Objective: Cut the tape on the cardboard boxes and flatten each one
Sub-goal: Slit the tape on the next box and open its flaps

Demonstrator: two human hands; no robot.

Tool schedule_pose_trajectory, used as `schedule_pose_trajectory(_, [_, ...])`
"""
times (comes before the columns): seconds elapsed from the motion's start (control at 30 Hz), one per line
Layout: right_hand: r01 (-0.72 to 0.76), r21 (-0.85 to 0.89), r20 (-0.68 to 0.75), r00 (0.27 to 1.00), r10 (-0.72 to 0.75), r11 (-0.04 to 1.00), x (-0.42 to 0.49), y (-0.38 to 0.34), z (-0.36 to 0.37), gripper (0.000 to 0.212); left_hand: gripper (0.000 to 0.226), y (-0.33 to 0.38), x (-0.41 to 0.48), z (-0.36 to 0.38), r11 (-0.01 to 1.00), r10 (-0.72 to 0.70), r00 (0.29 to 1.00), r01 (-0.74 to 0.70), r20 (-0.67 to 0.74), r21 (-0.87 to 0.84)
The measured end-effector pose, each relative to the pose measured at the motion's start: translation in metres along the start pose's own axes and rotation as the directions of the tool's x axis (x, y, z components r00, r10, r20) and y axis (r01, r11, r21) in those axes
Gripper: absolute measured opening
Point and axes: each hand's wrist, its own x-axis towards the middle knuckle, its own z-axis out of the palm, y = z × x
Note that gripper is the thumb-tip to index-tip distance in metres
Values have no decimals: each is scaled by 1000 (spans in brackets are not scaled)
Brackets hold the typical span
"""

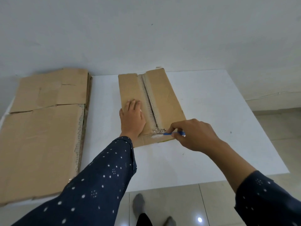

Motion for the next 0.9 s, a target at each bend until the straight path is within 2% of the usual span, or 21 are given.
schedule_pose_trajectory(0.27, [66, 12, -55, 996, -65, 998, 8, 4, 17, 19, 48, -3, 0, 4, 998, 12, 998, -17, -68, -64])
schedule_pose_trajectory(0.53, [77, 46, -50, 996, -75, 996, 11, 3, 22, 20, 44, -3, 2, 6, 998, 14, 998, -17, -64, -56])
schedule_pose_trajectory(0.73, [16, 7, -45, 999, -15, 1000, 14, -2, 23, 20, 53, 1, 1, 4, 1000, 11, 998, -12, -65, -25])
schedule_pose_trajectory(0.9, [-153, 27, -3, 988, 153, 988, 12, 11, 11, 20, 55, 1, -1, 3, 1000, 13, 998, -14, -58, -13])
